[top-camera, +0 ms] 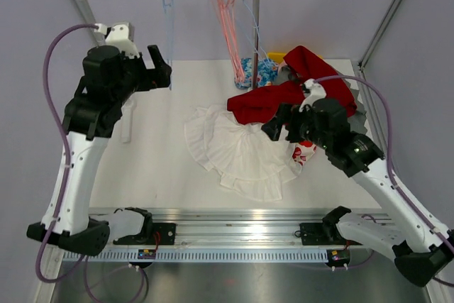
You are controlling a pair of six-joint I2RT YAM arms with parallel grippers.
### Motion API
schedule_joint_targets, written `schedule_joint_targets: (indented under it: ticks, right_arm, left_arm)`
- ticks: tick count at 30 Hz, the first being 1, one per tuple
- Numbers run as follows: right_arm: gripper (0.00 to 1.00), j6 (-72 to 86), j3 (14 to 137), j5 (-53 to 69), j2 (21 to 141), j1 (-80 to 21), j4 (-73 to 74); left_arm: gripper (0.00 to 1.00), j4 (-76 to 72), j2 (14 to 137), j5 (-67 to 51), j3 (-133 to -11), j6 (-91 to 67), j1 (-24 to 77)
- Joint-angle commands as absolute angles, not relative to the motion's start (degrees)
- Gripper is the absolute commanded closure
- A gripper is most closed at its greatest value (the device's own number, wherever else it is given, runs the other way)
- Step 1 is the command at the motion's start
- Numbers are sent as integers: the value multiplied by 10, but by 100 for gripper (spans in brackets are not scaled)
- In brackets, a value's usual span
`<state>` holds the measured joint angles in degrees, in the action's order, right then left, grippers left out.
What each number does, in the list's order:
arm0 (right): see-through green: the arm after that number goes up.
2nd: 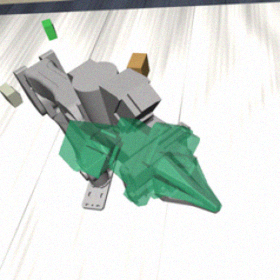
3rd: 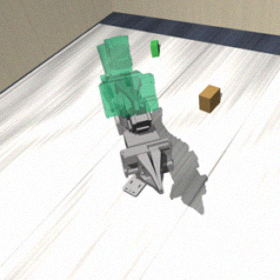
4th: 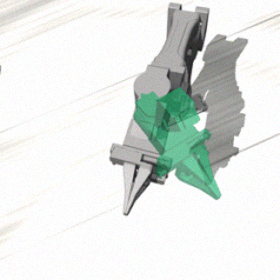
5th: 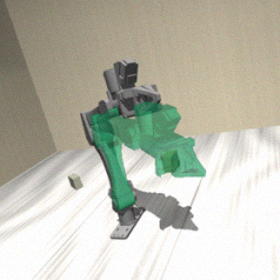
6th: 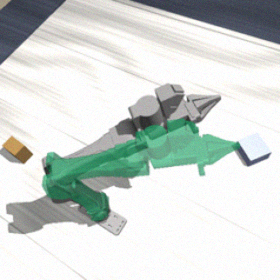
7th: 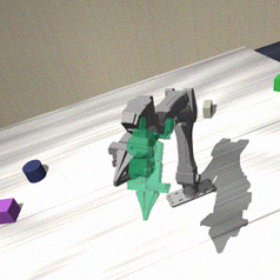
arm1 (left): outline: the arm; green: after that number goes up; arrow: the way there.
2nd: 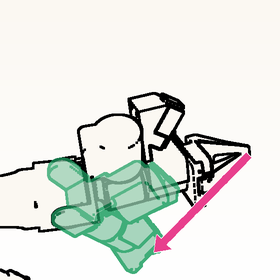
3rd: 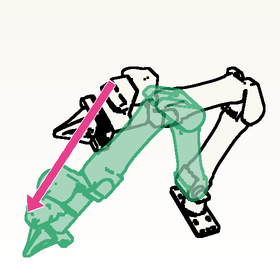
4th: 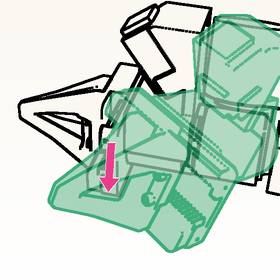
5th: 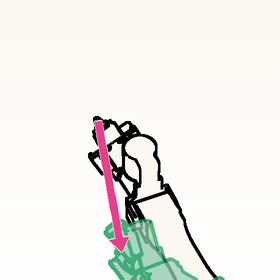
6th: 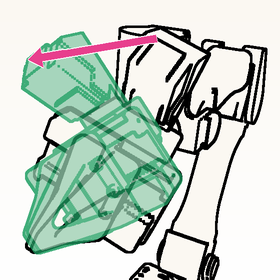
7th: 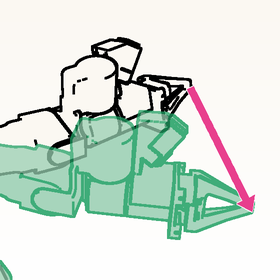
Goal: Remove the skirt from the hanger
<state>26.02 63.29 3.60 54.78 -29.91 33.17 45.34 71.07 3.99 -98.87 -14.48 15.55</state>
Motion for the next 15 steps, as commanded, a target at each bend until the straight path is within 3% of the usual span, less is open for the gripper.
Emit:
schedule_joint_targets:
  ticks: [1, 5, 15]
  right_arm:
    - [0, 314, 607, -99, 599, -420, 338]
    - [0, 375, 597, -193, 684, -506, 344]
    - [1, 425, 613, -332, 867, -519, 338]
  left_arm:
    - [1, 443, 650, 14, -955, -161, 155]
    - [1, 473, 611, 17, -947, -160, 155]
    - [1, 498, 527, -14, -913, -171, 155]
